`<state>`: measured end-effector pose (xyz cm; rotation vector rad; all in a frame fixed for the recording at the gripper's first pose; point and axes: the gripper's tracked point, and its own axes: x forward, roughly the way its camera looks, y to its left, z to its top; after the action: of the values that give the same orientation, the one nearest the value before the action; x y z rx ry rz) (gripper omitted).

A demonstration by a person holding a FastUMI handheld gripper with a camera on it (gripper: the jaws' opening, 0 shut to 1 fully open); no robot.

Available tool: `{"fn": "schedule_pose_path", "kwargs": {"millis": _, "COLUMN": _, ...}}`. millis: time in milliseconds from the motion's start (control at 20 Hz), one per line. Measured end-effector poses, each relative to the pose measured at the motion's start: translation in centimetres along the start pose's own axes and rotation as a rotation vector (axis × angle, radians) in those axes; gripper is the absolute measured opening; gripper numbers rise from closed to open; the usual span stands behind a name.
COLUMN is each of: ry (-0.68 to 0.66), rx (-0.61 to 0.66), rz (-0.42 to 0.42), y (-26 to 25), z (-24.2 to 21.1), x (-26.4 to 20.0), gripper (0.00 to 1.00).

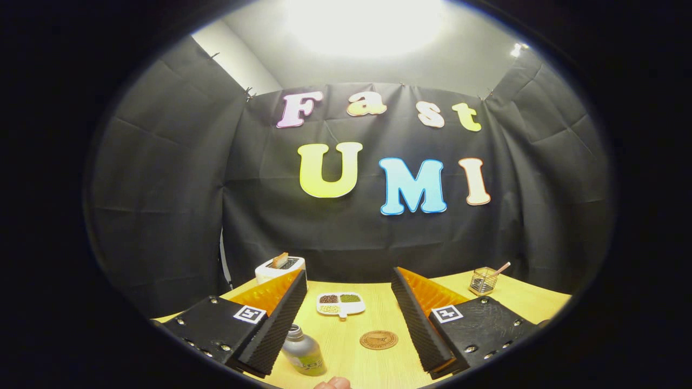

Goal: Take the bottle from table, then pour the juice into the cup, finally place the bottle on the coaster

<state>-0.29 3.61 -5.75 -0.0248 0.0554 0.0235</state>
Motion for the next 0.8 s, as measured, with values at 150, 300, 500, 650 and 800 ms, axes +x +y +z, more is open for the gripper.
{"fn": "schedule_pose_path", "kwargs": {"millis": 150, "ry": 0.015, "rx": 0.012, "rz": 0.016, "y": 1.4, "z": -1.4, "x": 0.1, "gripper": 0.96}}
{"fn": "schedule_pose_path", "kwargs": {"millis": 300, "ry": 0.031, "rx": 0.031, "rz": 0.024, "y": 2.6, "z": -2.9, "x": 0.6, "gripper": 0.96}}
{"fn": "schedule_pose_path", "kwargs": {"millis": 500, "ry": 0.064, "rx": 0.019, "rz": 0.032, "y": 4.1, "z": -5.0, "x": 0.9, "gripper": 0.96}}
{"fn": "schedule_pose_path", "kwargs": {"millis": 650, "ry": 0.084, "rx": 0.011, "rz": 0.04, "y": 5.1, "z": -6.2, "x": 1.2, "gripper": 0.96}}
{"fn": "schedule_pose_path", "kwargs": {"millis": 800, "ry": 0.105, "rx": 0.011, "rz": 0.043, "y": 6.0, "z": -7.5, "x": 1.6, "gripper": 0.96}}
